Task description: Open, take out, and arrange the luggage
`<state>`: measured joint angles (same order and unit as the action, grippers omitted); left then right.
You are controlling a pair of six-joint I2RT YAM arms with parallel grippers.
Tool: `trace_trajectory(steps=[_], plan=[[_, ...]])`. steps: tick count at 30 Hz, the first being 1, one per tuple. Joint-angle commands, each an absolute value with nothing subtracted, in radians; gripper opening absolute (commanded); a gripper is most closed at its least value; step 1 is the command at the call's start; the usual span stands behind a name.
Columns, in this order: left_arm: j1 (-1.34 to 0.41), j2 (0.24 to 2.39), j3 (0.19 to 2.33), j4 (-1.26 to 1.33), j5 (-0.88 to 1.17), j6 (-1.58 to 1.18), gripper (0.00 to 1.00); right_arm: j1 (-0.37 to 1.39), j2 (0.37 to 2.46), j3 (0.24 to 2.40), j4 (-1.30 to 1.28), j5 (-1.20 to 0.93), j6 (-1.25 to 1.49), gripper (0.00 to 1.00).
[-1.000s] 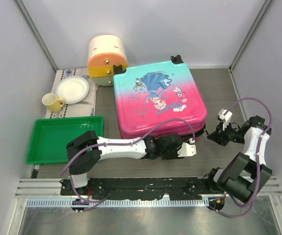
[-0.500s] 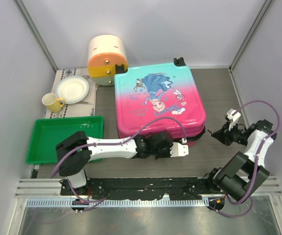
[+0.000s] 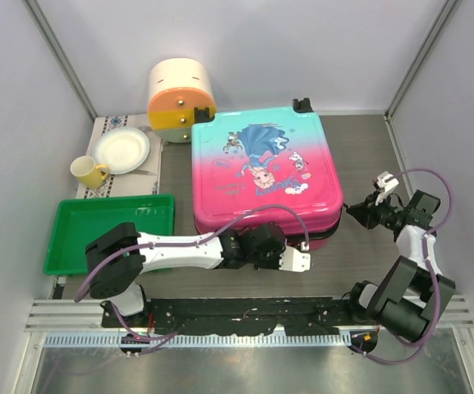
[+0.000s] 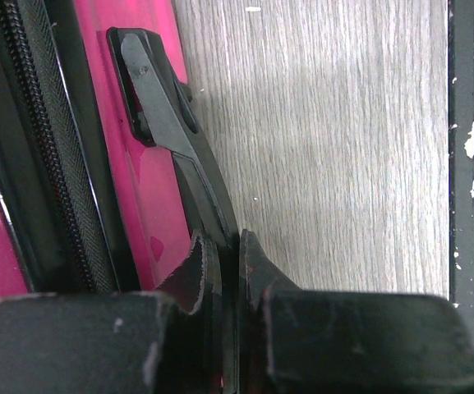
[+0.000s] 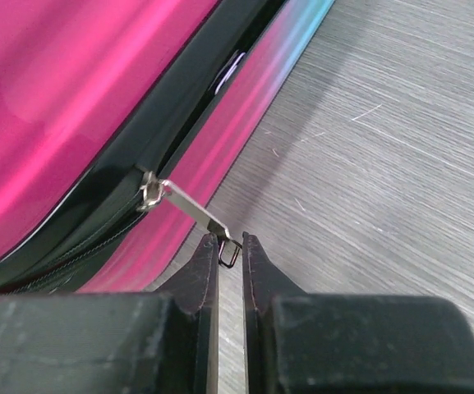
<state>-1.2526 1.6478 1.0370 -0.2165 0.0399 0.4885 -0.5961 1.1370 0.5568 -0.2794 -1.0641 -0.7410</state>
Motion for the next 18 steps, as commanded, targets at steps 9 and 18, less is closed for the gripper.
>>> trace_trajectory(steps=[9, 18], plan=[[-1.322, 1.605, 1.037, -0.572, 0.129, 0.489, 0.17, -0.535, 1.304, 0.790, 0.030, -0.802, -0.468, 0.10], [-1.158, 1.410, 1.368, -0.765, 0.369, 0.255, 0.85, -0.566, 1.276, 1.061, -0.444, -0.773, -0.500, 0.73]])
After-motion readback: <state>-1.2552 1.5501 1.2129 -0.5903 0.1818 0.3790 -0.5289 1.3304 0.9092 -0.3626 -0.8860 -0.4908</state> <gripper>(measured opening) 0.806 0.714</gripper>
